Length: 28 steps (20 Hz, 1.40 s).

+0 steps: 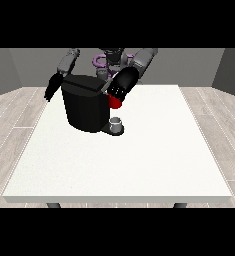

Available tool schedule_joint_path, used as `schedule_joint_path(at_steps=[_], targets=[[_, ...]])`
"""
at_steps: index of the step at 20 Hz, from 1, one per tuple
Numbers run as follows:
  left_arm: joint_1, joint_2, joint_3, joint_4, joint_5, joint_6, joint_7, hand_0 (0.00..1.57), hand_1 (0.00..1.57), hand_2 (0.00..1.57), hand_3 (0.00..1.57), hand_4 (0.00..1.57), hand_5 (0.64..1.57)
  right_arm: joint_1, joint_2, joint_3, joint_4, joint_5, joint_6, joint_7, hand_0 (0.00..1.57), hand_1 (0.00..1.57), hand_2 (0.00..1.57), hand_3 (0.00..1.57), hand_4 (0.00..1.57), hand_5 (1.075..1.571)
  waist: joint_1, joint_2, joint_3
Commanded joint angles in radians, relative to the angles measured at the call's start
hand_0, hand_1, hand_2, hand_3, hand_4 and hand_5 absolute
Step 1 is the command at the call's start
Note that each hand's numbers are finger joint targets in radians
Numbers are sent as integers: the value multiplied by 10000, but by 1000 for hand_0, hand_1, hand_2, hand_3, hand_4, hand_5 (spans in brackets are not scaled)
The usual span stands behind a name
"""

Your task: Insert the coffee pod into the coffee machine and close the lid

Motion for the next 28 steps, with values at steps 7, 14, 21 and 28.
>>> schedule_joint_path(at_steps=[7,14,21,28], targets=[[-406,94,354,-21,43,689,-339,1241,1241,1202,970,0,1571,-464,-318,-83,54,145,38,100,0,0,0,0,0,1571,-71,426,-10],[-571,540,173,115,-378,980,-868,1144,1144,1115,841,0,1571,-320,462,612,-360,701,-623,83,0,0,0,0,185,1571,-384,716,-13],[-419,736,133,275,-732,1549,-1039,510,510,776,600,0,1571,-537,266,576,-581,698,-484,345,0,0,0,0,202,1571,-585,919,-14],[-258,850,107,260,-789,1392,-1369,0,0,555,458,0,1571,-143,288,476,-277,560,-385,13,0,0,0,0,171,1571,-198,634,-11]])
